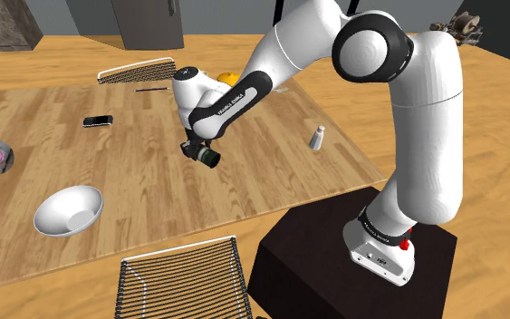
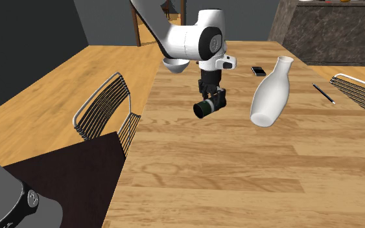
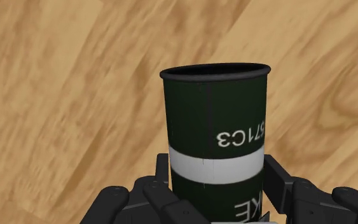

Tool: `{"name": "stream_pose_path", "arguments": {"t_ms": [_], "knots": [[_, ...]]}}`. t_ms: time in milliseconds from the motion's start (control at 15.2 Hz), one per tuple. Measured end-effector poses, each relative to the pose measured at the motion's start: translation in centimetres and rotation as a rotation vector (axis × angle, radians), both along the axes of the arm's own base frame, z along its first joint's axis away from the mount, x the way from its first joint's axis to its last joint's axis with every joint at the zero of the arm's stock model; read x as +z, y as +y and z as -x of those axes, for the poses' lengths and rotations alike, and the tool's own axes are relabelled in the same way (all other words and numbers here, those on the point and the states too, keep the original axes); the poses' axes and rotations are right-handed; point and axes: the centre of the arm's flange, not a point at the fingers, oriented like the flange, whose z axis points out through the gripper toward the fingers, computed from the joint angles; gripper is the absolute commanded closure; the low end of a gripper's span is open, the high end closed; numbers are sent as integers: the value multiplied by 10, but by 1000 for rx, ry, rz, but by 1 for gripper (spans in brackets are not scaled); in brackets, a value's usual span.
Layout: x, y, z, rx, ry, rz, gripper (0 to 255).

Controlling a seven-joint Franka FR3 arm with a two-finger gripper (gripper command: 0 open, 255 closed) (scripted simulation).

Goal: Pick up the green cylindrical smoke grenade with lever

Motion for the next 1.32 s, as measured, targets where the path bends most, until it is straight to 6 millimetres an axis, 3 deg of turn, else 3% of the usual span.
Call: {"name": "stream_pose_path", "arguments": {"t_ms": [396,1320], "knots": [[6,1,0,0,1,0,255],[76,1,0,0,0,0,255]]}}
